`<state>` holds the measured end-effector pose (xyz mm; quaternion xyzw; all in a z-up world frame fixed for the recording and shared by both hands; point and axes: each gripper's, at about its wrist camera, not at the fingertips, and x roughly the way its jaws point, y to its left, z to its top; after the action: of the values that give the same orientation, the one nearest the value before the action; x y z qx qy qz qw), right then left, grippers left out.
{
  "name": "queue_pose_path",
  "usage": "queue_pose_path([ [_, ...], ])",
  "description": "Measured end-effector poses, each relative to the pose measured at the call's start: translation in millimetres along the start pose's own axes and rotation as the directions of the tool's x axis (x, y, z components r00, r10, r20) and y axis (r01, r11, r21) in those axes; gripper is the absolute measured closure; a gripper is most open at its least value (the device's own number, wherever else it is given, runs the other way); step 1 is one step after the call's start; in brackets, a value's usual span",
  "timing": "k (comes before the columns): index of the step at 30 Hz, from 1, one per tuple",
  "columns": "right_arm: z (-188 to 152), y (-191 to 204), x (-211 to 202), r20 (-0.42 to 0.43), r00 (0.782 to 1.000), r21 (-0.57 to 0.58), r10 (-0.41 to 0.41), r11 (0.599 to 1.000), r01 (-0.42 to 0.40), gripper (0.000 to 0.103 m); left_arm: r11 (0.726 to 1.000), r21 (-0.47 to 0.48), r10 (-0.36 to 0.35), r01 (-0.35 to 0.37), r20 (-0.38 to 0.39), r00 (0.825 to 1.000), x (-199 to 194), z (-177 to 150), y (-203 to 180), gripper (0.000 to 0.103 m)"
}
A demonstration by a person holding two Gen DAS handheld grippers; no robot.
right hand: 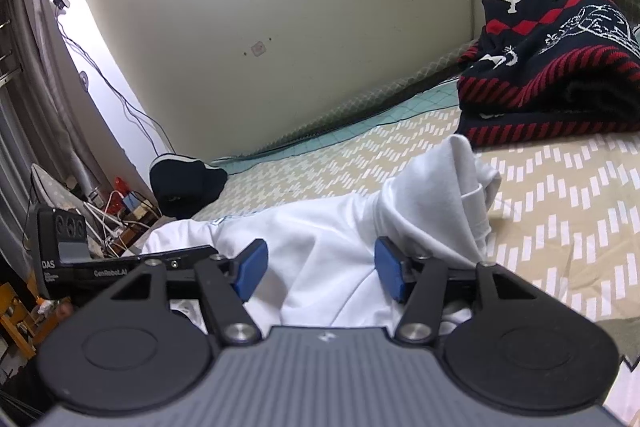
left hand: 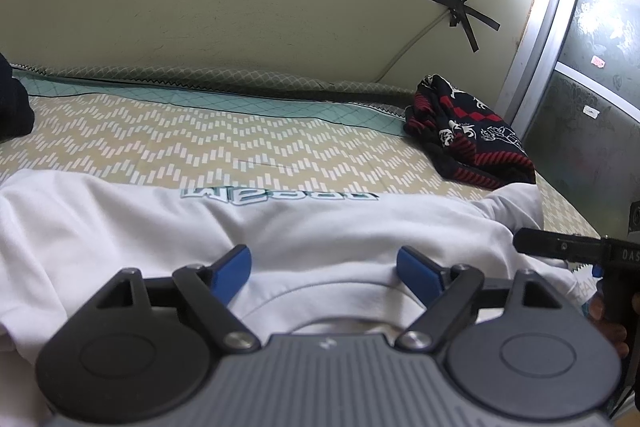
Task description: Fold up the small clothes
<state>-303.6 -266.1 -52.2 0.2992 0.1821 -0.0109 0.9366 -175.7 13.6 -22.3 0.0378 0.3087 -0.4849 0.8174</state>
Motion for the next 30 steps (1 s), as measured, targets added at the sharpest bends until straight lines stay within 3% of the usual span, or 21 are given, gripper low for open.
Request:
queue_pose_path([
  [30,-0.9,0.6,0.4,0.000,1.000,0.000,0.001,1.000,-0.001,0.053,1.000,0.005,-0.007,0.007,-0.004,1.000,0.3,-0.7,-1.4,0.015],
])
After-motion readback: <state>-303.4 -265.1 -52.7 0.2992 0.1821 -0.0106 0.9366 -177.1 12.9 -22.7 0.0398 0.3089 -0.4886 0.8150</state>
